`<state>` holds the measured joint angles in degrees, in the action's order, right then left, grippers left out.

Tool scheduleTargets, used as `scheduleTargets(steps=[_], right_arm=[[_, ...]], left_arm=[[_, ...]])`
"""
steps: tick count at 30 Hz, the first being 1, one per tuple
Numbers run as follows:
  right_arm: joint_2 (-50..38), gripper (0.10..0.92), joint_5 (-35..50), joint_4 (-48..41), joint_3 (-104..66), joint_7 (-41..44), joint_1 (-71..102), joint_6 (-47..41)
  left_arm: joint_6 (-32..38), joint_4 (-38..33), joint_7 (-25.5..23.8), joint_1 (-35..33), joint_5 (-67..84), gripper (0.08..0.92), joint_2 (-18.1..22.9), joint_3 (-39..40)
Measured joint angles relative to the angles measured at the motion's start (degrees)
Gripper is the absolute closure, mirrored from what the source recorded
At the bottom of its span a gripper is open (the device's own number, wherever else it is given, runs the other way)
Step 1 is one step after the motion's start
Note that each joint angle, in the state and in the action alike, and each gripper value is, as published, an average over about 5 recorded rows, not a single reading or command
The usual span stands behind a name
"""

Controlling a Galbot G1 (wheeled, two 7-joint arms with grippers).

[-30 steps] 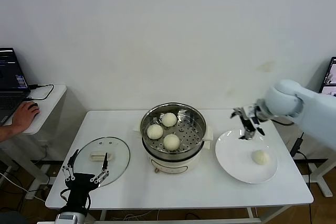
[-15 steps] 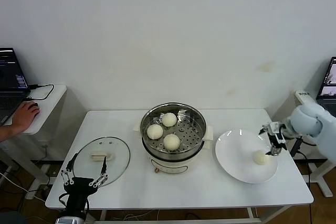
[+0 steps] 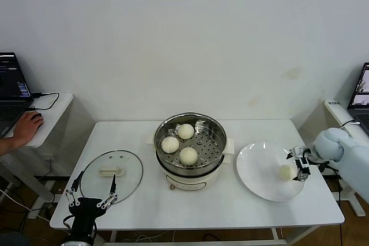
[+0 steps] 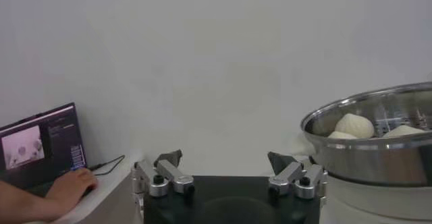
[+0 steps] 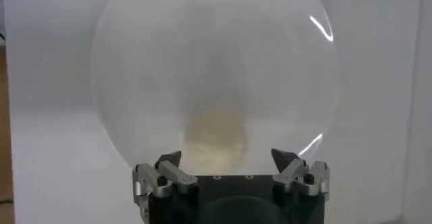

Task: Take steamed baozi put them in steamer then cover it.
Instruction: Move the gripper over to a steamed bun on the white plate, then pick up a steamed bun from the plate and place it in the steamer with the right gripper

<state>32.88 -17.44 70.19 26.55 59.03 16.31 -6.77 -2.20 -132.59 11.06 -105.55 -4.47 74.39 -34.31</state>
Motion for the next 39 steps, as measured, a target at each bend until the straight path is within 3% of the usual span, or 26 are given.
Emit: scheduleTargets(steps=[25, 39], right_arm=[[3.4, 0.444, -4.5, -3.8, -2.4, 0.4, 1.7, 0.8], [-1.2, 0.479, 1.0, 1.5, 3.3, 2.0, -6.4, -1.8]], left_arm=[[0.2, 0.4, 0.2, 0.1, -0.1, 0.177, 0.2, 0.2], [0.2, 0.1, 0.1, 0.5, -0.1, 0.177, -0.1, 0.5]])
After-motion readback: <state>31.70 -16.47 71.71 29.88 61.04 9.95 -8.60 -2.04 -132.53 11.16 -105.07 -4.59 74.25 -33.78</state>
